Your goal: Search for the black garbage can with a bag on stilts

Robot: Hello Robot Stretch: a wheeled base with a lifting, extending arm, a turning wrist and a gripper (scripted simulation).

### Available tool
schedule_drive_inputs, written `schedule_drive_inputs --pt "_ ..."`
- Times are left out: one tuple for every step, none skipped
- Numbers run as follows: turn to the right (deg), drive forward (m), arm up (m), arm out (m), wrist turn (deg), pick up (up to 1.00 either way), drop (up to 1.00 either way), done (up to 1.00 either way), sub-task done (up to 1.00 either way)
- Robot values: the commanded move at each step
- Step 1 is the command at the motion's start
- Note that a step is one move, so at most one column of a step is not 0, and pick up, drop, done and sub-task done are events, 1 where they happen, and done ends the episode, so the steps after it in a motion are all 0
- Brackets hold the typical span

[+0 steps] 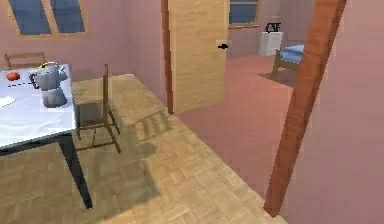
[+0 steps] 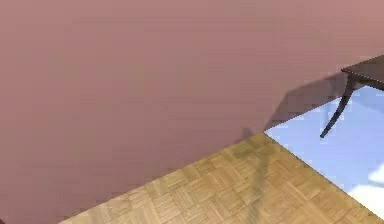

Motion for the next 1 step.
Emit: schedule_drive_inputs --pt "3.0 0.00 0.00 0.00 0.0 0.00 0.00 0.00 0.00"
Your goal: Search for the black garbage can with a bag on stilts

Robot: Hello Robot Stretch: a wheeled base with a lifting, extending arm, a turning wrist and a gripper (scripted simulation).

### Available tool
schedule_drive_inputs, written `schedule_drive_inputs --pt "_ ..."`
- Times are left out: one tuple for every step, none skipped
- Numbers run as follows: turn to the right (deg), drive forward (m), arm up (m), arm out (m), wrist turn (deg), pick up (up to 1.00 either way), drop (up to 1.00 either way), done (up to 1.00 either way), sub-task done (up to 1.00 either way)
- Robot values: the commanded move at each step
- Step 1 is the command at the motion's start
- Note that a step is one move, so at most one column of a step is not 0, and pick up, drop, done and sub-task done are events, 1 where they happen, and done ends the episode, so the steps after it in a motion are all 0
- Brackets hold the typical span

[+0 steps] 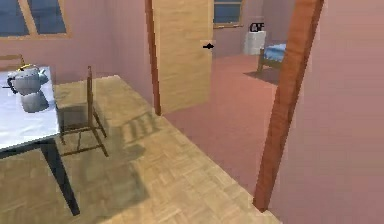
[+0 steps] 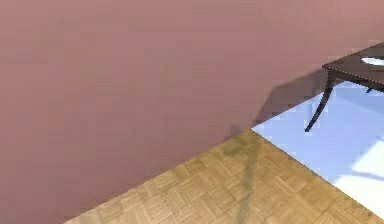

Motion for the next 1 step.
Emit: schedule_drive_inputs --pt "0.0 1.00 0.00 0.00 0.0 0.00 0.00 0.00 0.00"
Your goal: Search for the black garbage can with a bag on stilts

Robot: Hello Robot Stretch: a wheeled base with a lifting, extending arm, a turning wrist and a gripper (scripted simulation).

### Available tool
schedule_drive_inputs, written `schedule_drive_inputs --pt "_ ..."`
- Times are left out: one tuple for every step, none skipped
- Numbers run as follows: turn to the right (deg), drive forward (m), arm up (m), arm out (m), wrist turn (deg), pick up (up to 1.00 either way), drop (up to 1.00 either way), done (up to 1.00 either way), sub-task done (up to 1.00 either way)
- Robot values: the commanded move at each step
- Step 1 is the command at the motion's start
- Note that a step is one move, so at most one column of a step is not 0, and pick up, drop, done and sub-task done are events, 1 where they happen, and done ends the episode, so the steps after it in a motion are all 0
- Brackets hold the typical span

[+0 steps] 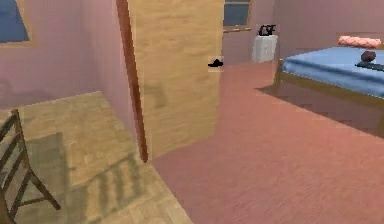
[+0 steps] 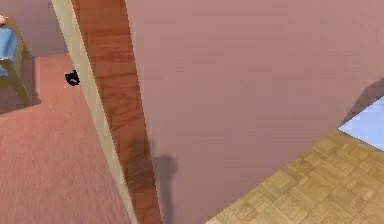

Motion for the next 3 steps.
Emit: schedule_drive_inputs --pt "0.0 0.05 0.00 0.00 0.0 0.00 0.00 0.00 0.00" --pt "-12.0 0.00 0.00 0.00 0.0 0.00 0.00 0.00 0.00" --pt "-3.0 0.00 0.00 0.00 0.0 0.00 0.00 0.00 0.00"
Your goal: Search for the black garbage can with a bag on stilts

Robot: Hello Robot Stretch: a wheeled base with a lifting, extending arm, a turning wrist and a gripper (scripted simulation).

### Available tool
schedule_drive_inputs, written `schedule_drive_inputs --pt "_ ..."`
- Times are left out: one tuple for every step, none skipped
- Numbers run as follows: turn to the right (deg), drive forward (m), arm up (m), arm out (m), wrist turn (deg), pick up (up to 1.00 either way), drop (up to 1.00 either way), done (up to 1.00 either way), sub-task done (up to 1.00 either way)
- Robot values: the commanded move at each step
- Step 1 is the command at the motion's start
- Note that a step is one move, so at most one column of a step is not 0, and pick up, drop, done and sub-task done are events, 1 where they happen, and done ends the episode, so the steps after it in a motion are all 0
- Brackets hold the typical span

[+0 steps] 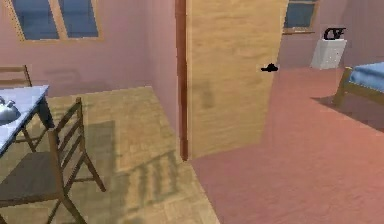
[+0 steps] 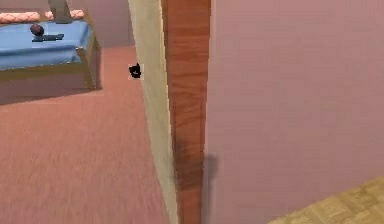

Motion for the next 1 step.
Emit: schedule_drive_inputs --pt "0.0 0.50 0.00 0.00 0.0 0.00 0.00 0.00 0.00"
